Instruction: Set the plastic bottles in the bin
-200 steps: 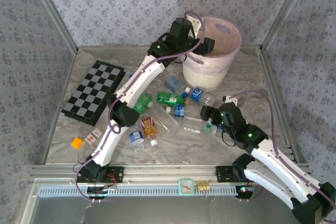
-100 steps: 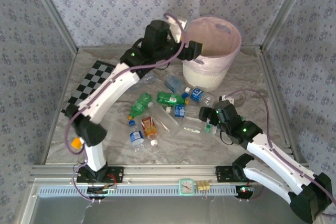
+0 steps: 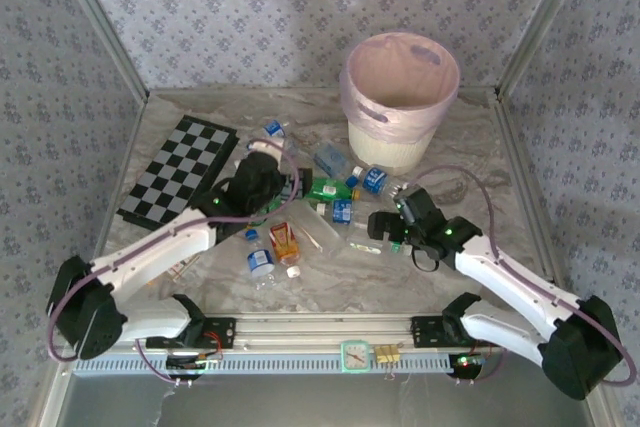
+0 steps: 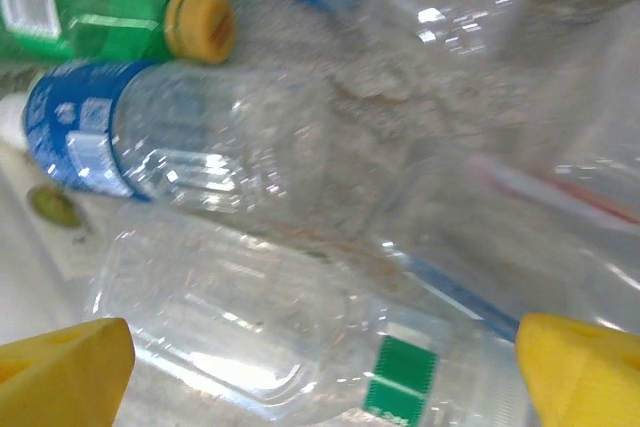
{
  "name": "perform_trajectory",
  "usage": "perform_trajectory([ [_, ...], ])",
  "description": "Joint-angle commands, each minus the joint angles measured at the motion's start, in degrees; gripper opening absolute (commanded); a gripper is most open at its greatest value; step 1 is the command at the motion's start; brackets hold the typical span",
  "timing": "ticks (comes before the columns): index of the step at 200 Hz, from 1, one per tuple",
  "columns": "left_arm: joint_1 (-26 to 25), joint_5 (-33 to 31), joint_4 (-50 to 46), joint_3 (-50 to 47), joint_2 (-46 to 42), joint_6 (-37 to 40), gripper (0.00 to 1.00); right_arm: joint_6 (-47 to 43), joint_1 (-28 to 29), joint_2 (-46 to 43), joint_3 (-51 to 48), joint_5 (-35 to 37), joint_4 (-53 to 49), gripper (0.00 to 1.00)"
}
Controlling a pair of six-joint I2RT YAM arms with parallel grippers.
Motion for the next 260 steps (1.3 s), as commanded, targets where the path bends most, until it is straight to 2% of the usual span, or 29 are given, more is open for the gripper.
perform_trajectory([
  [1,0.2,-9.2,-1.6,-4.2,-6.5,-9.4,0.94,-4.5,1.4,2.5,3.9,-4.8,0.7,1.00],
  [30,2.1,-13.1,-1.7,-10.3,-12.6,-14.8,1.00,-8.7,2.3,6.0,6.6,-6.2,0.2,1.00],
  [72,7.8,-7.7,0.5,-13.0,-14.5,-20.1,1.00,-14.0,2.9,12.6,10.0,-8.6,1.8,1.00],
  [141,8.0,-4.0,1.6,-13.2,-12.6,-19.3,1.00,-15.9,4.0,18.5,9.7,-7.2,6.2,1.00],
  [182,8.0,-3.3,1.7,-13.6,-12.2,-19.8,1.00,-15.7,5.2,19.1,8.7,-6.4,4.1,1.00],
  [260,8.0,-2.4,2.9,-12.5,-9.1,-20.0,1.00,-11.6,12.1,16.6,6.2,0.3,-2.0,1.00],
])
